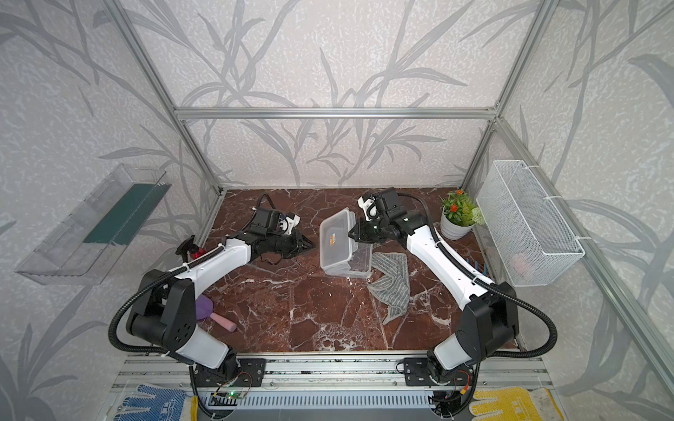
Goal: Wipe the insides of the lunch boxes
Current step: Open the lid of the lunch box, then place the lid at the center of the board.
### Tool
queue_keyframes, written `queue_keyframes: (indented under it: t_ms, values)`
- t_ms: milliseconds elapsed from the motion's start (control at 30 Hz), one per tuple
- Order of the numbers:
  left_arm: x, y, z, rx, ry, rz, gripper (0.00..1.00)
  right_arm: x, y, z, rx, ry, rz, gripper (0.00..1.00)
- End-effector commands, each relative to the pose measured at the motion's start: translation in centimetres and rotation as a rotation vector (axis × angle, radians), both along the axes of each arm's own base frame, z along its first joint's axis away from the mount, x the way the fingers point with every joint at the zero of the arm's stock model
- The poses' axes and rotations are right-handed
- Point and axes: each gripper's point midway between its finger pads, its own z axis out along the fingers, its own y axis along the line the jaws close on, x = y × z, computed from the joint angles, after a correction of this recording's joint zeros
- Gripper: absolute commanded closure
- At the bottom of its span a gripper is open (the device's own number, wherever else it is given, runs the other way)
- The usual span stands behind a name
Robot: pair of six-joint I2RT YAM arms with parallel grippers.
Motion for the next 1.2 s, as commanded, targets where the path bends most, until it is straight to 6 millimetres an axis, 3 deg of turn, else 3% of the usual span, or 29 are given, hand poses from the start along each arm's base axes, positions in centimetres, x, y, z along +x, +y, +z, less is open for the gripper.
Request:
queue_keyframes:
  t_ms: [0,167,300,467,500,700,933,1167]
  values:
    - [-0.4,1.1,1.1,0.05,-0.016,0.002,0.83,-0.1,0.7,0.2,-0.023,0.006,0.047,1.0]
    - [-0.3,1.9,2.5,0.059,-0.046,0.019,0.83,-0.5,2.0,0.5,-0.038,0.01,0.098,1.0]
    - [-0.6,3.5,4.8,0.071,-0.094,0.056,0.82,-1.4,4.4,1.6,-0.031,-0.023,0.181,1.0]
    - [-1.6,7.0,8.3,0.158,-0.153,0.142,0.8,-3.2,7.8,3.3,-0.105,-0.128,0.297,1.0]
    - [-2.0,8.0,8.8,0.189,-0.151,0.173,0.79,-3.3,8.9,2.4,-0.144,-0.139,0.325,1.0]
    - [-4.3,12.3,12.1,0.295,-0.237,0.321,0.77,-4.0,13.7,1.6,-0.287,-0.311,0.443,1.0]
    - [-8.1,17.0,15.4,0.395,-0.283,0.47,0.73,-1.8,18.9,-0.8,-0.483,-0.491,0.503,1.0]
    - [-10.5,19.2,18.0,0.447,-0.331,0.549,0.7,1.5,21.8,-0.3,-0.658,-0.673,0.433,1.0]
